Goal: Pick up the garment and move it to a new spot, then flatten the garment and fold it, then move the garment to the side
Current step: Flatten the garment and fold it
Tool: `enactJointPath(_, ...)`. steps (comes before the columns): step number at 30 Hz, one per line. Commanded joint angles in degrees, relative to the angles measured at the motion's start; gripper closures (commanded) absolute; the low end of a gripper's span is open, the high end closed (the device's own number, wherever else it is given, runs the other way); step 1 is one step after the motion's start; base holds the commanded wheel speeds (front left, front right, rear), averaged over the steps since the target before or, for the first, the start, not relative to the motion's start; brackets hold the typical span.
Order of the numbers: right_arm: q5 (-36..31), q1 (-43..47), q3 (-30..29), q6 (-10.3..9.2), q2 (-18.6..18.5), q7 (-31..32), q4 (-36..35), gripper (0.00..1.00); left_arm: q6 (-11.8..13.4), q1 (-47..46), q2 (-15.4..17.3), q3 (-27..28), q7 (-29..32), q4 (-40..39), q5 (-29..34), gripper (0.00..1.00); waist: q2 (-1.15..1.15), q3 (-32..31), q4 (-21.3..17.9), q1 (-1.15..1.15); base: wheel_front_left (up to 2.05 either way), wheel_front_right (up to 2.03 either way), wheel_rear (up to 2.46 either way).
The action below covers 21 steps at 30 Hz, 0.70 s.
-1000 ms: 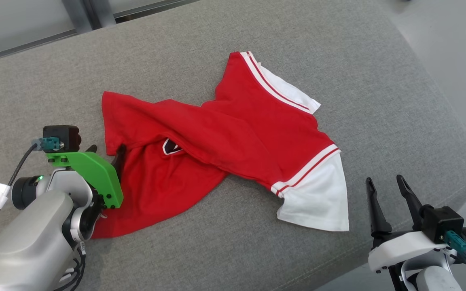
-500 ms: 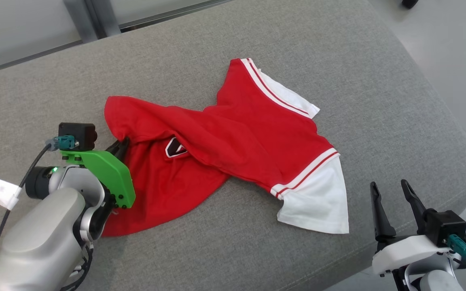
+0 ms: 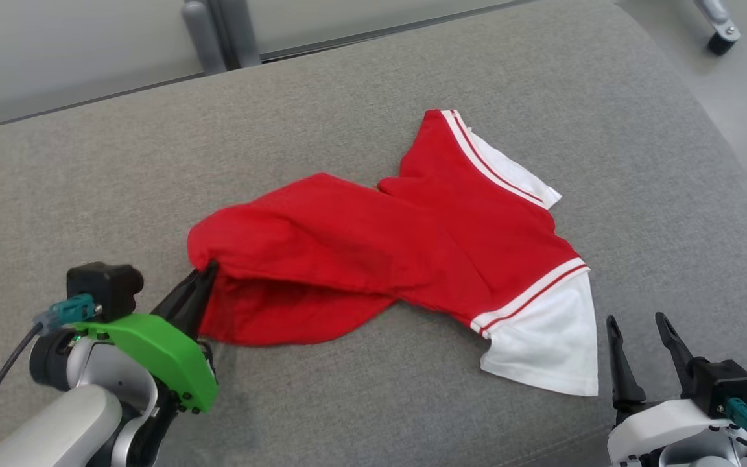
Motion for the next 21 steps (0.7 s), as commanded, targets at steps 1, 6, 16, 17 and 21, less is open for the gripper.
enactJointPath(1,-0.64,0.04,0.08,-0.08,-0.07,-0.17,-0.11,0.0,0.7,1.14,0.91,0.51,-0.67,-0.02,-0.55,1.0,0.0,-0.07,2.94,0.0,0.0,0.0,0.0)
enactJointPath(6,-0.91,-1.51,0.02,-0.08,-0.1,-0.17,-0.22,0.0,1.85,6.22,-0.61,-0.73,-3.24,0.94,-0.87,1.0,0.0,0.38,5.4,0.0,0.0,0.0,0.0)
enactJointPath(16,-1.34,-0.45,-0.23,-0.08,-0.09,-0.17,0.35,0.0,-0.4,14.47,-7.17,-1.99,-8.9,6.14,-4.71,0.95,0.0,0.94,7.53,0.0,0.0,0.0,0.0)
enactJointPath(17,-1.37,-0.43,-0.21,-0.08,-0.09,-0.17,0.39,0.0,-0.46,15.02,-7.61,-1.86,-9.3,6.76,-4.88,0.71,0.0,0.92,7.61,0.0,0.0,0.0,0.0)
enactJointPath(21,-1.52,-0.43,-0.1,-0.08,-0.09,-0.17,0.4,0.0,-0.59,16.25,-8.48,-1.33,-10.45,8.15,-5.75,0.45,0.0,0.87,7.74,0.0,0.0,0.0,0.0)
